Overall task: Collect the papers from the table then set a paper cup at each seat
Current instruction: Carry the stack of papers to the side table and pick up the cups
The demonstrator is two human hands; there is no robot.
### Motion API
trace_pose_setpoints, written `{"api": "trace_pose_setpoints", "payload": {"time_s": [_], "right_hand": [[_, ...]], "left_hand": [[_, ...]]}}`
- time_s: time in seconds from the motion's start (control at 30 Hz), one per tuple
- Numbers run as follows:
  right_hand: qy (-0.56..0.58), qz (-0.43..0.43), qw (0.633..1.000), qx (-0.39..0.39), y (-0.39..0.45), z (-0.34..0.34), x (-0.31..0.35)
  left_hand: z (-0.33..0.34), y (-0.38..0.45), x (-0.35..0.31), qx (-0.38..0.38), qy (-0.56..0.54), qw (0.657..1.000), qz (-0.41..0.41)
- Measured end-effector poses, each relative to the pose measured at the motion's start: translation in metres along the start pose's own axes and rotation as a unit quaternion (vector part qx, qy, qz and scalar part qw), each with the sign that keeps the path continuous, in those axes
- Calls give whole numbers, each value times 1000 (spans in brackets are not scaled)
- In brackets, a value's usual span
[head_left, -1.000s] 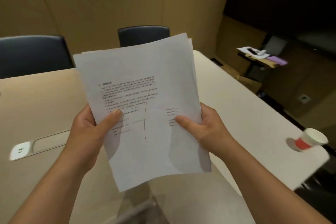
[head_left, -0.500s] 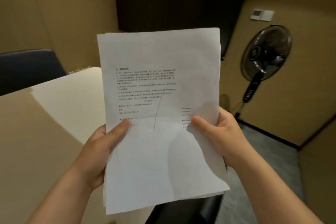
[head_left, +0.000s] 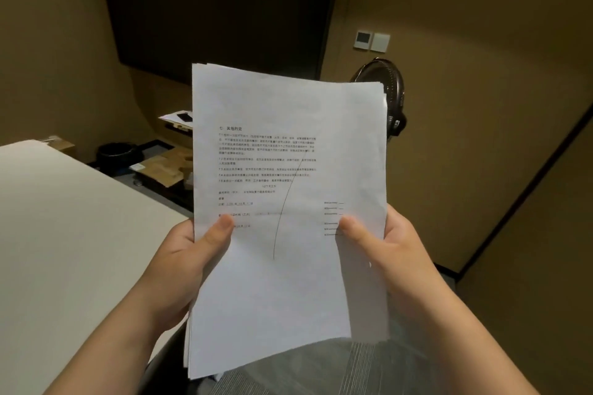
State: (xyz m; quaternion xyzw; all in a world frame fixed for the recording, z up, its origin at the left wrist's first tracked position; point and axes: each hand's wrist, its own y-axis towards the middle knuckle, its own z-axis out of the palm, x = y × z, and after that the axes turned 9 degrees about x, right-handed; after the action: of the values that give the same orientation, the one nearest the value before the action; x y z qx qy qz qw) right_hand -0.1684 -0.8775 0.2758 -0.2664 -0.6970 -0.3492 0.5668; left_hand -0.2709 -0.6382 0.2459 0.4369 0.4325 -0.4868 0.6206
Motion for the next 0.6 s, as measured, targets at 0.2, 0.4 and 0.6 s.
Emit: {"api": "trace_pose_setpoints", "payload": {"time_s": [0.2,0.4,0.6], "right_hand": [[-20,-30,999,-13,88,-63,-34],[-49,-56,997,28,229,-90,-75],[-32,-57,983,172,407,-64,-97]], "left_hand": [[8,103,19,5,32,999,16],[-37,209,41,-39,60,997,36],[-120,297,29,-142,51,988,10]]}}
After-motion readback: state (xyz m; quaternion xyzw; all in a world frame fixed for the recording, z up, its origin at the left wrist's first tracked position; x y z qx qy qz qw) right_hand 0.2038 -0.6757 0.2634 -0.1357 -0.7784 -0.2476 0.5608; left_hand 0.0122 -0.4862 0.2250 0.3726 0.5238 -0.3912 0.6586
